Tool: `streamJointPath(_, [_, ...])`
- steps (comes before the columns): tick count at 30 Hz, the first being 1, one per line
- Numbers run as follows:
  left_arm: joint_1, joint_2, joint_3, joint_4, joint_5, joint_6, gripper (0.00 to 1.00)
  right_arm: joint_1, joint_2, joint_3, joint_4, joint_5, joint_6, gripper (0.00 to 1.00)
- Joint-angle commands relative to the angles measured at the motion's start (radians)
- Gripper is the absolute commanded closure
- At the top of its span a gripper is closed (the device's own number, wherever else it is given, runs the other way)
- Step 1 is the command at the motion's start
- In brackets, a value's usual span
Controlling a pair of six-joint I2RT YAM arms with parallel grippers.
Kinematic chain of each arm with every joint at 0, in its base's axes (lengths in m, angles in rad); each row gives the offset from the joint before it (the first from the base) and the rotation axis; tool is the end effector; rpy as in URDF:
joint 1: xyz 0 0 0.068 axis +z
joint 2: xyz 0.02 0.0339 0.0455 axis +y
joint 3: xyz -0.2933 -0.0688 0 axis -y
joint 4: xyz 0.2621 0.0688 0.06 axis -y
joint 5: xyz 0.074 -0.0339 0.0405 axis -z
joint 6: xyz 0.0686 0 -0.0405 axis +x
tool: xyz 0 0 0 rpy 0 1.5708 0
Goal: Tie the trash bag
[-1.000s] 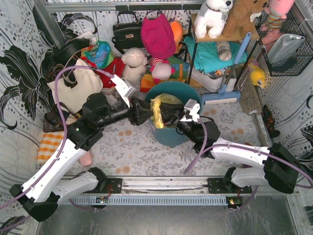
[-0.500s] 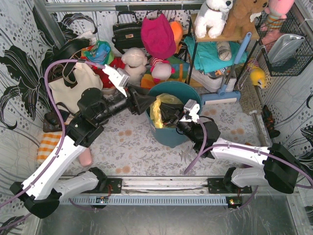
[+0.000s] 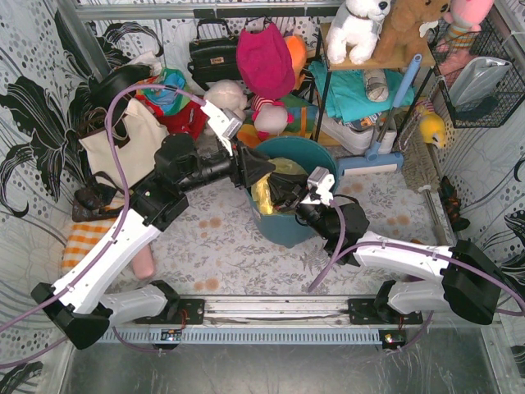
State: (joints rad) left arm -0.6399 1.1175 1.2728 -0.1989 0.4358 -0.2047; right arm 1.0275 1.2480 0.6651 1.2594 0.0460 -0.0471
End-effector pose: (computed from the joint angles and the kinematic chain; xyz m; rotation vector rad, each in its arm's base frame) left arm 0.2051 -0.1888 0.4711 0.7054 1.5524 -0.9914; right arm 0.1526 0.2466 0.3867 -0.4364 0.8194 0.8915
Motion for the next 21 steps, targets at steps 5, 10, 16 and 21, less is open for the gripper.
streamJointPath(5, [-0.003,0.008,0.042,0.046,0.155,-0.022,0.73,0.005,-0.002,-0.004,0.039,0.017,-0.026,1.0])
streamJointPath(10, [-0.003,0.028,0.049,0.068,0.22,-0.054,0.81,0.005,0.014,0.005,0.051,0.015,-0.036,1.0])
streamJointPath(16, [-0.003,0.018,0.037,0.078,0.266,-0.066,0.82,0.004,0.055,0.035,0.066,-0.001,-0.057,1.0])
streamJointPath(21, [-0.003,0.016,0.027,0.089,0.277,-0.075,0.79,0.003,0.066,0.037,0.105,-0.042,-0.048,1.0])
